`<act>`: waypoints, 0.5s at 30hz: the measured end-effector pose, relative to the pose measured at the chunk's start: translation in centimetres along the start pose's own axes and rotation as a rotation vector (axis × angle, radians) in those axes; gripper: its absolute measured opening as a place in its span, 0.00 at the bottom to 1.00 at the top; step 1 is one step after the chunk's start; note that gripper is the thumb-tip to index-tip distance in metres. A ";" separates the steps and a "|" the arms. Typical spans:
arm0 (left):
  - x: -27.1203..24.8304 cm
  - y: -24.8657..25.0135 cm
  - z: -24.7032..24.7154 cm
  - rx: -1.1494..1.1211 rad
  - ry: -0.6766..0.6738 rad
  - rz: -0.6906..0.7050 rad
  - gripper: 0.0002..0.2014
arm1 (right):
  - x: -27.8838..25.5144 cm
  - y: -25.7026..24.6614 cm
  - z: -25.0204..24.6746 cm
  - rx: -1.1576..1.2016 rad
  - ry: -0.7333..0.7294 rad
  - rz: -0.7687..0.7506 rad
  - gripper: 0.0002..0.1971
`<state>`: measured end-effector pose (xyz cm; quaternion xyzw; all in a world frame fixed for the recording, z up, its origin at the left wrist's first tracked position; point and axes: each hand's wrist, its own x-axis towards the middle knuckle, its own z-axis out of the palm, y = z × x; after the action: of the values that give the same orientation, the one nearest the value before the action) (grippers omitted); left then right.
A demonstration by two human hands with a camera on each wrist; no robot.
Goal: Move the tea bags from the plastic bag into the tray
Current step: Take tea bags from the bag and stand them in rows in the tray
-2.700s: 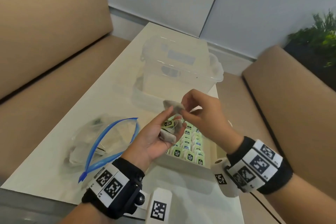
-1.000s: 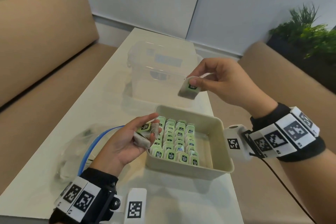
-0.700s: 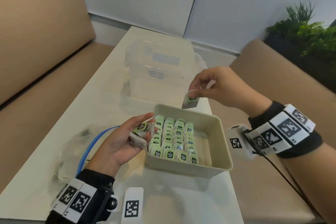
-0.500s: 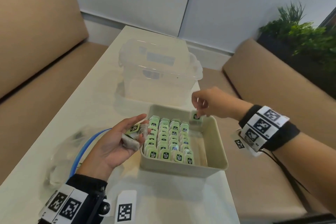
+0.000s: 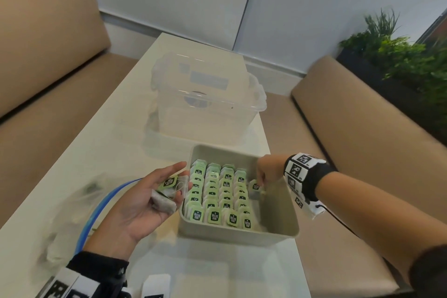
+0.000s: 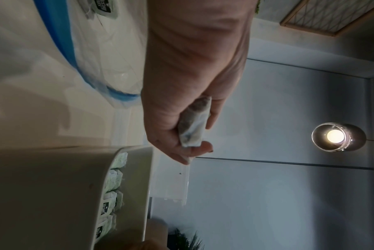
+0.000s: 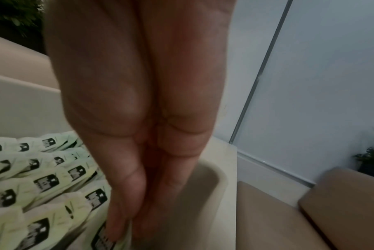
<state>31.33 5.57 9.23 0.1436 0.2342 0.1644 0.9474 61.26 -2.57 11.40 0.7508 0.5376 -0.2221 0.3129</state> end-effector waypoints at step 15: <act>0.4 -1.0 0.5 -0.199 -0.072 -0.051 0.41 | 0.0 -1.6 -0.3 -0.065 0.020 0.069 0.07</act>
<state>32.13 4.69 9.13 0.0486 0.1863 0.1574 0.9686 59.75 -2.03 11.25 0.7607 0.5213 -0.1861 0.3390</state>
